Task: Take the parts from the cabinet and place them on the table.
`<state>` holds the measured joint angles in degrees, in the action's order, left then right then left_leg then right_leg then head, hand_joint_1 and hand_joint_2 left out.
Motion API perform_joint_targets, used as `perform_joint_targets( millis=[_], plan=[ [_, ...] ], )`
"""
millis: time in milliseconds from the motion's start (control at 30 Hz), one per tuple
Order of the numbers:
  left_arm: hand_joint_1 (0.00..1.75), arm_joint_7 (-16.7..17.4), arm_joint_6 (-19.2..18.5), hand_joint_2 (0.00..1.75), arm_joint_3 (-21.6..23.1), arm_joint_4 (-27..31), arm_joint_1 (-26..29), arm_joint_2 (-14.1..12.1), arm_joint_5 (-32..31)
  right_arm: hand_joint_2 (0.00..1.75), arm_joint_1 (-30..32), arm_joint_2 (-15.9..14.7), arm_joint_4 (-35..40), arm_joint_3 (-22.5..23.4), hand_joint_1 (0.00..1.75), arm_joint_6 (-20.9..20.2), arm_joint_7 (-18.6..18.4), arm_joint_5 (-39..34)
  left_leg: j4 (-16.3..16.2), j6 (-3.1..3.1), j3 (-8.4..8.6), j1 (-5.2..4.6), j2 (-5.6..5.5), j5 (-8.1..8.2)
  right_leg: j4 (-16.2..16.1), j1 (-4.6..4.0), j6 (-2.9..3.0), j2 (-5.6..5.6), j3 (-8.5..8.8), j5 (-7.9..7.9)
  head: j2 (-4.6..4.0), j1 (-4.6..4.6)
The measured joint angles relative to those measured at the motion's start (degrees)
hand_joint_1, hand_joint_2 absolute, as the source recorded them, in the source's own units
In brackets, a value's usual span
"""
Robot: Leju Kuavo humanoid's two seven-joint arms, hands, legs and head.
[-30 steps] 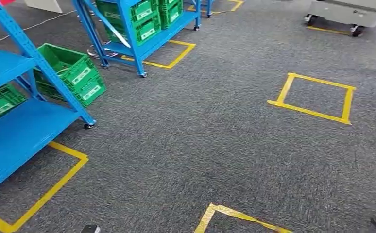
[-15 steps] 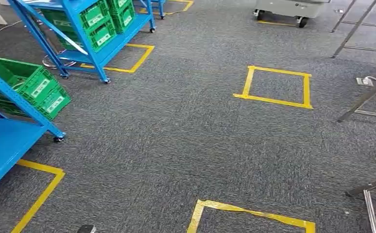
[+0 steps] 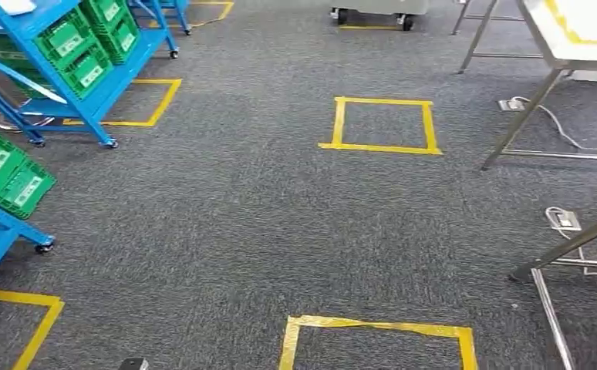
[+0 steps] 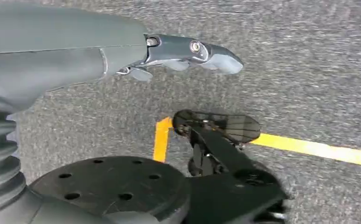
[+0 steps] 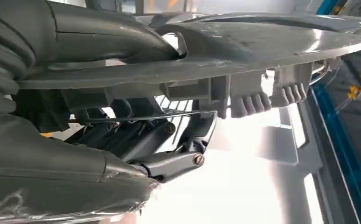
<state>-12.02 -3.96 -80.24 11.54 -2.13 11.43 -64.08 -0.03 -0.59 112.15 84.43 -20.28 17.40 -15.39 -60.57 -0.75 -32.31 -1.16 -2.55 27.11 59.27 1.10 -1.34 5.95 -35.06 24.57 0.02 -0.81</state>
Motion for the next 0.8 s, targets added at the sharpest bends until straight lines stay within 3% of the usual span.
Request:
perform_joint_targets(
  millis=[33, 67, 100, 167, 200, 233, 267, 333, 367, 400, 433, 467, 500, 533, 600, 667, 700, 733, 767, 800],
  plan=[
    [0.00, 0.00, 0.04, 1.75, -0.15, 0.00, -0.03, -0.15, 0.00, 1.75, -0.12, 0.18, -0.20, 0.04, 1.75, 0.35, 0.26, 0.42, 2.53, -0.51, 0.93, -0.03, -2.80, -0.18, 0.22, -0.17, -0.18, 0.66, -0.21, -0.05, 0.00, -0.11],
    [0.00, 0.07, 0.44, 1.75, -0.28, 0.00, -0.14, -0.09, -0.07, 1.75, -0.37, 0.40, -0.40, 0.02, 1.75, 1.10, 0.90, 1.82, 3.75, 0.08, 1.23, 0.29, -2.22, 0.16, 0.33, -0.08, -0.37, 1.31, -0.70, -0.15, 0.00, -0.04],
    [0.00, 0.42, 0.88, 1.75, -0.33, 0.00, -0.28, 0.07, -0.26, 1.75, -0.36, 0.55, -0.53, 0.02, 1.75, 2.19, 1.80, 3.64, 3.57, 0.20, 1.21, 0.11, -1.91, 0.18, -0.06, 0.21, -0.82, 2.09, -0.91, -0.44, 0.00, -0.09],
    [0.00, 0.44, 1.36, 1.75, -0.35, 0.00, -0.36, 0.28, -0.59, 1.75, -0.18, 0.77, -0.92, 0.13, 1.75, 3.87, 2.98, 6.04, 4.25, -0.26, 1.44, 0.16, -0.53, -0.32, -0.70, 0.27, -1.70, 3.61, -1.28, -1.00, 0.00, -0.04],
    [0.00, 0.44, 1.42, 1.75, -0.37, 0.00, -0.48, 0.35, -0.72, 1.75, -0.12, 0.83, -1.11, 0.35, 1.75, 4.28, 3.19, 6.49, 4.99, -0.42, 1.74, 0.48, 0.45, -0.82, 0.05, 0.22, -1.62, 1.89, -1.54, -0.61, 0.00, -0.06],
    [0.00, 0.44, 1.47, 1.75, -0.41, 0.00, -0.51, 0.42, -0.70, 1.75, -0.27, 0.88, -1.25, 0.50, 1.75, 4.63, 3.37, 6.67, 5.29, -0.70, 1.95, 0.49, 0.84, -0.88, 2.06, -0.17, -1.81, -1.60, -2.53, 0.94, 0.00, -0.35],
    [0.00, 0.44, 1.47, 1.75, -0.44, 0.00, -0.37, 0.46, -0.74, 1.75, -0.68, 0.90, -1.36, 0.50, 1.75, 4.66, 3.56, 6.69, 5.28, -0.77, 2.07, 0.42, 1.74, -0.84, 6.05, -0.24, -2.18, -3.77, -4.33, 3.24, 0.00, -0.37],
    [0.00, 0.44, 1.46, 1.75, -0.44, 0.00, -0.27, 0.59, -0.74, 1.75, -0.91, 1.12, -1.69, 0.46, 1.75, 4.66, 3.67, 6.73, 5.25, -0.90, 2.17, 0.32, 3.40, -0.65, 14.60, 0.05, -2.61, -5.33, -8.24, 7.01, 0.00, -0.35],
    [0.00, 0.44, 1.53, 1.75, -0.44, 0.00, -0.26, 0.59, -0.74, 1.75, -0.82, 1.25, -1.88, 0.46, 1.75, 4.66, 3.67, 6.84, 5.25, -0.85, 2.20, 0.34, 4.26, -0.56, 16.92, 0.20, -2.85, -5.50, -9.25, 7.49, 0.00, -0.37],
    [0.00, 0.44, 1.58, 1.75, -0.46, 0.00, -0.25, 0.61, -0.74, 1.75, -0.82, 1.38, -2.08, 0.46, 1.75, 4.66, 3.67, 6.86, 5.25, -0.71, 2.30, 0.38, 5.01, -0.45, 15.91, 0.40, -3.07, -5.61, -8.59, 6.42, 0.00, -0.35],
    [0.00, 0.44, 1.60, 1.75, -0.46, 0.00, -0.26, 0.66, -0.74, 1.75, -0.84, 1.40, -2.19, 0.46, 1.75, 4.66, 3.67, 6.86, 5.23, -0.46, 2.46, 0.44, 5.77, -0.27, 12.24, 0.63, -3.31, -5.88, -6.50, 4.36, 0.00, -0.35],
    [0.00, 0.44, 1.60, 1.75, -0.46, 0.00, -0.28, 0.72, -0.74, 1.75, -0.84, 1.40, -2.23, 0.46, 1.75, 4.66, 3.67, 6.86, 5.19, -0.20, 2.74, 0.55, 6.37, -0.04, 7.03, 0.82, -3.57, -6.61, -3.44, 2.08, 0.00, -0.33],
    [0.00, 0.44, 1.60, 1.75, -0.46, 0.00, -0.28, 0.72, -0.74, 1.75, -0.84, 1.40, -2.28, 0.48, 1.75, 4.68, 3.67, 6.86, 5.12, 0.20, 3.10, 0.66, 6.91, 0.24, 1.72, 0.99, -3.97, -8.21, -0.15, 0.20, 0.00, -0.37],
    [0.00, 0.44, 1.60, 1.75, -0.48, 0.02, -0.28, 0.57, -0.74, 1.75, -0.94, 1.55, -2.51, 0.48, 1.75, 4.66, 3.67, 6.86, 4.99, 0.78, 3.31, 0.09, 7.43, 0.62, -0.03, 0.54, -4.07, -9.72, 0.93, 0.94, 0.00, -0.39],
    [0.00, 0.44, 1.60, 1.75, -0.48, 0.04, -0.40, 0.52, -0.74, 1.75, -0.92, 1.79, -2.73, 0.50, 1.75, 4.70, 3.69, 6.82, 4.82, 1.16, 3.60, 0.16, 8.02, 0.92, -0.35, 0.64, -2.36, -8.23, 0.97, 0.56, 0.00, -0.13],
    [0.00, 0.35, 1.60, 1.75, -0.48, 0.04, -0.57, 0.61, -0.77, 1.75, -0.70, 1.81, -2.80, 0.57, 1.75, 4.74, 3.61, 7.02, 4.96, 1.56, 3.79, 0.27, 8.99, 1.04, 0.04, 0.43, -1.54, -7.15, 0.41, 0.74, 0.00, -0.17],
    [0.00, 0.15, 1.55, 1.75, -0.48, 0.04, -0.59, 0.68, -0.79, 1.75, -0.70, 1.81, -2.80, 0.63, 1.75, 4.90, 3.63, 7.02, 4.82, 2.04, 3.72, 0.44, 8.89, 1.47, -0.09, 0.56, -0.94, -6.55, 0.52, 0.56, 0.00, -0.15],
    [0.00, -0.18, 1.38, 1.75, -0.46, 0.04, -0.64, 0.66, -0.81, 1.75, -0.71, 1.82, -2.80, 0.70, 1.75, 5.23, 3.70, 7.00, 3.36, 2.20, 3.18, 0.64, 6.26, 2.74, -0.11, 0.57, -0.67, -6.13, 0.49, 0.56, 0.00, -0.04],
    [0.00, -0.57, 1.22, 1.75, -0.48, 0.04, -0.61, 0.70, -0.81, 1.75, -0.79, 1.82, -2.80, 0.68, 1.75, 5.64, 3.74, 7.00, -0.48, 2.21, 1.39, 0.71, 4.35, 5.15, -0.11, 0.55, -0.40, -5.69, 0.42, 0.50, 0.00, 0.07],
    [0.00, -1.07, 1.00, 1.75, -0.46, 0.04, -0.58, 0.72, -0.98, 1.75, -0.80, 1.82, -2.80, 0.59, 1.75, 6.19, 3.80, 7.11, -5.78, 2.13, -1.26, 0.70, 3.39, 7.64, -0.10, 0.48, -0.29, -5.08, 0.34, 0.52, 0.00, 0.20]
  ],
)
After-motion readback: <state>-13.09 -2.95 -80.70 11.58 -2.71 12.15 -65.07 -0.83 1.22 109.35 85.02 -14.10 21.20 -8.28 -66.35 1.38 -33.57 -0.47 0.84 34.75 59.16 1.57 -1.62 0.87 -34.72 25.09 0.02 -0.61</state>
